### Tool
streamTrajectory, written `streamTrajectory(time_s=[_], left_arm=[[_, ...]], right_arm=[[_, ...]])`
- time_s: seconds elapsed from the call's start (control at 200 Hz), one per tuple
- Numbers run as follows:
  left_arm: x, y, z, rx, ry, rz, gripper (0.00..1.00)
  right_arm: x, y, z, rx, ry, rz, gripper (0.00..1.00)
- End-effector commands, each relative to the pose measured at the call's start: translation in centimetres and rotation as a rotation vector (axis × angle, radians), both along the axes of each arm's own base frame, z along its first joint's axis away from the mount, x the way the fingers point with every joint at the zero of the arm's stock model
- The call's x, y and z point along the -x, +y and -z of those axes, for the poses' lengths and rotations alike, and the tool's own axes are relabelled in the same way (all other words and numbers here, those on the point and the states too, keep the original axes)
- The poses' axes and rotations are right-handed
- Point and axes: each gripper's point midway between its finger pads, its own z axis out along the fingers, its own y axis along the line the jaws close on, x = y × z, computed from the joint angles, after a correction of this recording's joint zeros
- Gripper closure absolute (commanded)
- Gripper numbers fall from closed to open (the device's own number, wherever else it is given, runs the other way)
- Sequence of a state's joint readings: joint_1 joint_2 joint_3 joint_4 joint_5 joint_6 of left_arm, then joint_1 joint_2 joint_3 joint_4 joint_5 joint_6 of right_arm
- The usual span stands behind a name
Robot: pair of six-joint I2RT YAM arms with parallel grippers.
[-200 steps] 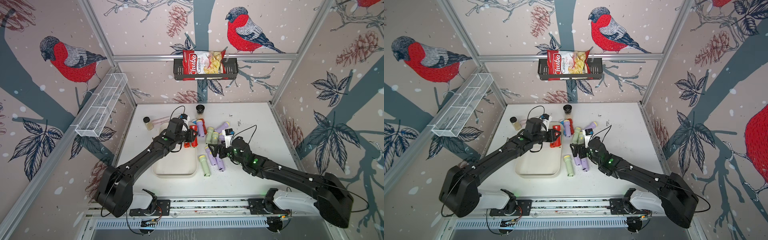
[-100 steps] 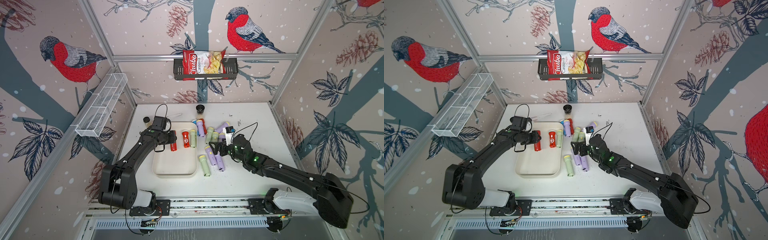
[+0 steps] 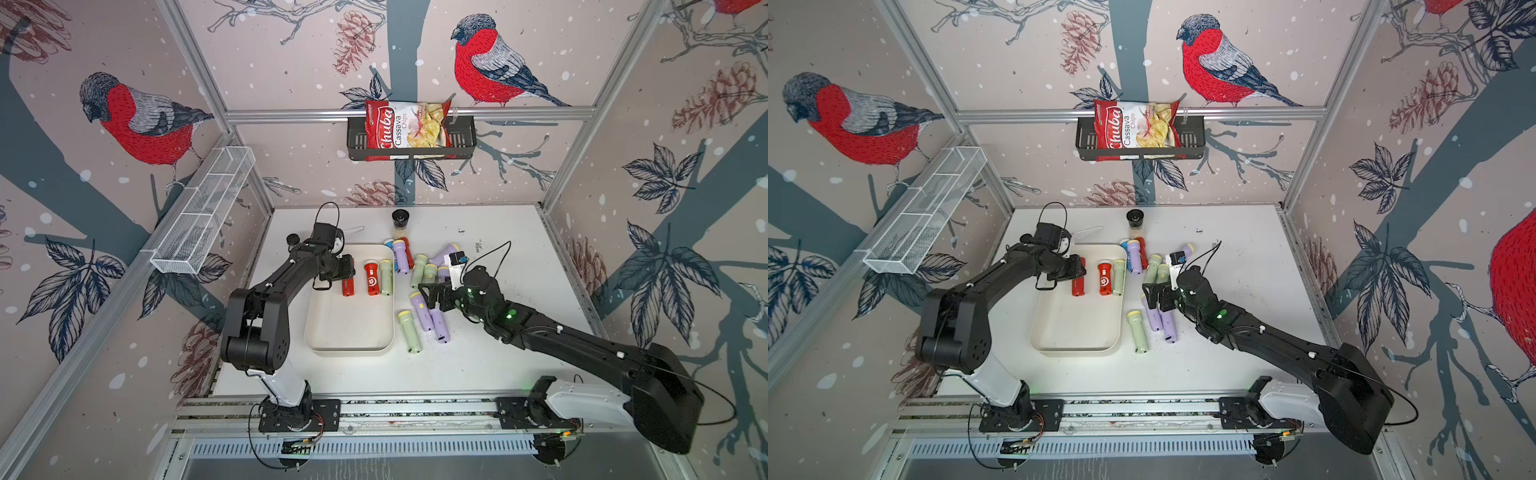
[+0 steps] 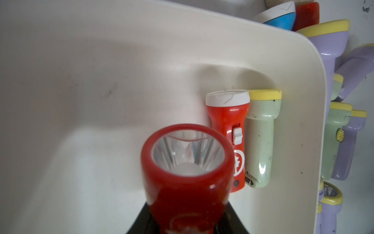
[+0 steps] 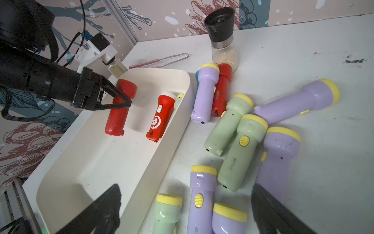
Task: Put the flashlights into the storage boxes
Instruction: Place the flashlight at the storage box.
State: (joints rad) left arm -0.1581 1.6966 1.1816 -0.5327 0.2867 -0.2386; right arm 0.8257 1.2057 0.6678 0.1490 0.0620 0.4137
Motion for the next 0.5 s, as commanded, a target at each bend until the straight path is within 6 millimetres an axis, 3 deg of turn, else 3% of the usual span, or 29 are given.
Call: streamTrajectory(time_s=[0.0, 0.495], left_arm=[[0.1, -1.3, 0.4, 0.068, 0.03, 0.042, 0.67], [-1.5, -2.1, 3.7, 0.086, 0.066, 0.032, 0.66]], right_arm=[[-0.2, 0.1, -0.1, 0.018, -0.012, -0.005, 0.01], [-0.2, -0.1, 0.1, 0.026, -0.009, 0.006, 0.01]])
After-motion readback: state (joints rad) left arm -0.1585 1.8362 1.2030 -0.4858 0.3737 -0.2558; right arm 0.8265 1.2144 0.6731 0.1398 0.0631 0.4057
